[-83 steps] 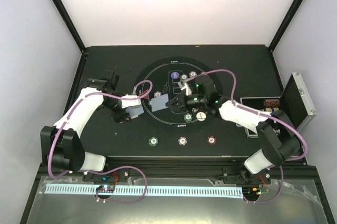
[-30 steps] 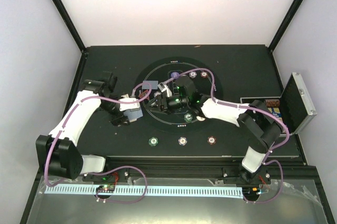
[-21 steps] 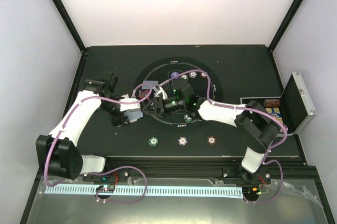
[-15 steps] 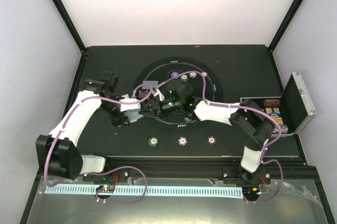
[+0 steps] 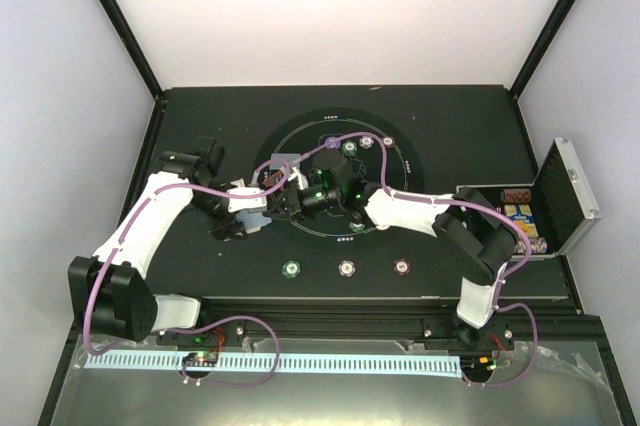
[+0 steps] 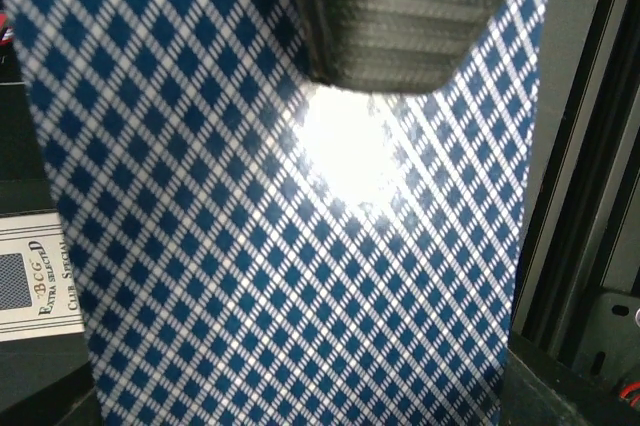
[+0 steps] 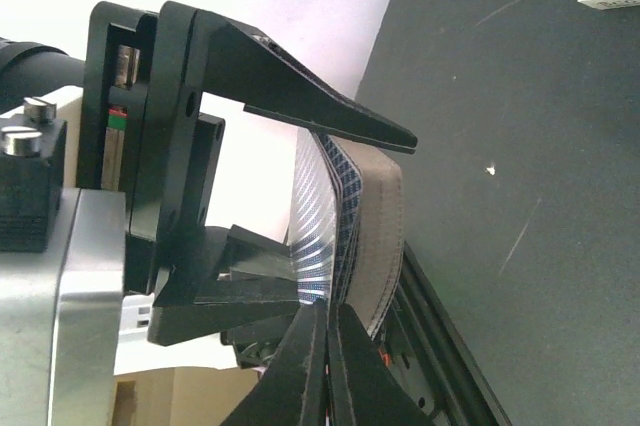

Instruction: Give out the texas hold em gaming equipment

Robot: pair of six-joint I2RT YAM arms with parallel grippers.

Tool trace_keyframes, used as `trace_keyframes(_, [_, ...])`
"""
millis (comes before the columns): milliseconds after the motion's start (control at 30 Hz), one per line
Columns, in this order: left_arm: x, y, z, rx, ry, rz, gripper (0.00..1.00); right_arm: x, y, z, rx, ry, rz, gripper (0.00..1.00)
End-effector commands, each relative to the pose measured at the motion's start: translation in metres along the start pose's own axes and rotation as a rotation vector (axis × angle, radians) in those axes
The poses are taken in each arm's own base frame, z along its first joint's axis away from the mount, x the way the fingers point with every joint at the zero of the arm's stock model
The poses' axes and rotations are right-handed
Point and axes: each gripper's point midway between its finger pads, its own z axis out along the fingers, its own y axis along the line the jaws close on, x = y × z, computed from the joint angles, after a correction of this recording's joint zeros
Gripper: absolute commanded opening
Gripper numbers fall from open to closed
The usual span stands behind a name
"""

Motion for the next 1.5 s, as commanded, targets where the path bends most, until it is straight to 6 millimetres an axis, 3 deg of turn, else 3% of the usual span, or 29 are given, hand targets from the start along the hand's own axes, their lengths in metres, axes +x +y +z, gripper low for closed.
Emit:
trace_keyframes(0, [-0.005,0.002,-0.010,-0.031,-0.010,0.023,0.02,-0.006,0.008,-0.016,-0.003,-0.022,-0.034,0.01])
trace_keyframes(233, [-0.005,0.002,-0.009,-0.030,-0.010,0.022,0.02,-0.024,-0.003,-0.060,0.015,-0.086,-0.020,0.01])
trace_keyframes(367, [-0.006,0.001,-0.009,-0.029,-0.016,0.019,0.02,-0.046,-0.022,-0.091,0.054,-0.135,-0.003,0.01])
trace_keyframes(433, [-0.007,0.001,-0.010,-0.027,-0.019,0.019,0.02,-0.065,-0.037,-0.112,0.090,-0.173,0.007,0.01])
trace_keyframes(567, [-0.009,-0.002,-0.014,-0.031,-0.033,0.026,0.02,-0.118,-0.085,-0.158,0.192,-0.259,0.065,0.01])
trace_keyframes(733, [-0.013,-0.006,-0.020,-0.039,-0.046,0.031,0.02,-0.187,-0.138,-0.190,0.277,-0.327,0.117,0.01])
trace_keyframes(900, [-0.014,-0.010,-0.023,-0.035,-0.050,0.028,0.02,-0.226,-0.191,-0.195,0.359,-0.337,0.189,0.01])
trace_keyframes(1133, [-0.018,-0.014,-0.024,-0.027,-0.060,0.030,0.01,-0.262,-0.227,-0.190,0.385,-0.389,0.216,0.01])
trace_keyframes(1300, [-0.019,-0.017,-0.024,-0.024,-0.066,0.031,0.01,-0.272,-0.244,-0.189,0.405,-0.414,0.234,0.01])
trace_keyframes(1467, [-0.017,-0.017,-0.024,-0.027,-0.058,0.035,0.02,-0.272,-0.240,-0.192,0.414,-0.415,0.228,0.01])
